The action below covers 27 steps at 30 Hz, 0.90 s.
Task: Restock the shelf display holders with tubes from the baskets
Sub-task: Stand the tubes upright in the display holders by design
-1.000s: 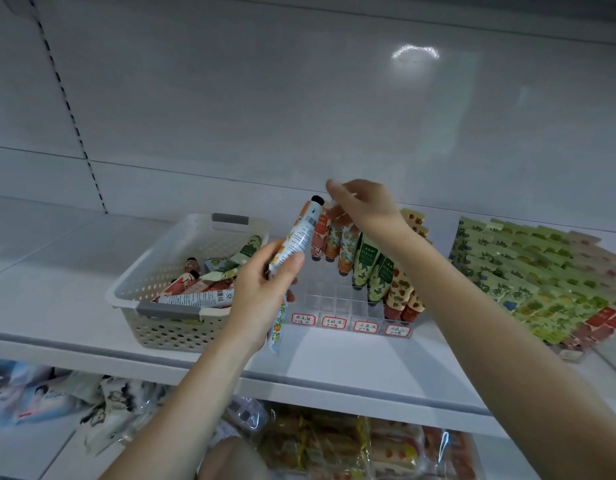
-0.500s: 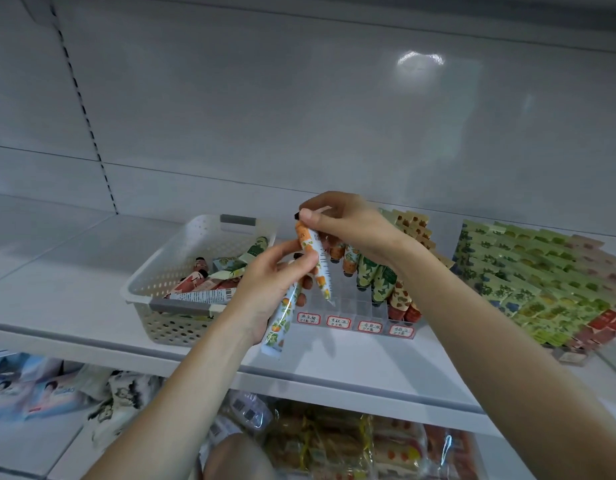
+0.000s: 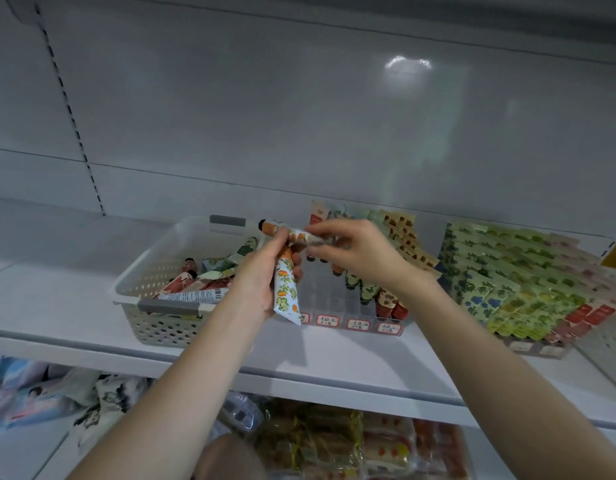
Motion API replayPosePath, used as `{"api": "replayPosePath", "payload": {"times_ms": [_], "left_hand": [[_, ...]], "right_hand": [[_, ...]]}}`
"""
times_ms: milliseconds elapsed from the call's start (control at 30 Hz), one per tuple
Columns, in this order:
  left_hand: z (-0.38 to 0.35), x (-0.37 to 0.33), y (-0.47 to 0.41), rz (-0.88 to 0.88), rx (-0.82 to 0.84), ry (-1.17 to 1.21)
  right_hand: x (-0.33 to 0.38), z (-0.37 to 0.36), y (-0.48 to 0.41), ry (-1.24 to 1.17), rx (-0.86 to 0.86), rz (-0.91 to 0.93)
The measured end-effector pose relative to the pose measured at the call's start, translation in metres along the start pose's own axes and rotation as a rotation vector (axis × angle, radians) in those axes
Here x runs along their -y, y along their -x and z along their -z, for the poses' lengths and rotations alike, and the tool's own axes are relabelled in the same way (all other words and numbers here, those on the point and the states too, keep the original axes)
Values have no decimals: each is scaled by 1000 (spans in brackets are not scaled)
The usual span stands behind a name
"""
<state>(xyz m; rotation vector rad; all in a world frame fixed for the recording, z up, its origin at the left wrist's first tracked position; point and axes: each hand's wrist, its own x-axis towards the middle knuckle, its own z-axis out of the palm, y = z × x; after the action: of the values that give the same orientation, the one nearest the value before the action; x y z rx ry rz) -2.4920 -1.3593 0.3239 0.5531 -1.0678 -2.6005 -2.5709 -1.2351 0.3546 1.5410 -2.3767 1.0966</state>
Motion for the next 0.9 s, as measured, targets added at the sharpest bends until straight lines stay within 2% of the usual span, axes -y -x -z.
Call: {"api": "replayPosePath", "payload": {"times_ms": [133, 233, 333, 467, 733, 900], "left_hand": [[8, 4, 6, -63, -10, -142], [20, 10, 9, -137, -65, -238], [26, 14, 10, -161, -66, -281], [28, 23, 11, -196, -45, -399], [29, 30, 10, -217, -52, -470], [33, 38, 9, -198, -62, -509]], "right_hand": [[-4, 13, -11, 84, -164, -88], [-7, 29, -24, 110, -219, -196], [-13, 34, -37, 308, -112, -352], [-14, 21, -47, 532, 20, -448], [-21, -6, -53, 820, 25, -403], [-27, -15, -54, 895, -6, -367]]}}
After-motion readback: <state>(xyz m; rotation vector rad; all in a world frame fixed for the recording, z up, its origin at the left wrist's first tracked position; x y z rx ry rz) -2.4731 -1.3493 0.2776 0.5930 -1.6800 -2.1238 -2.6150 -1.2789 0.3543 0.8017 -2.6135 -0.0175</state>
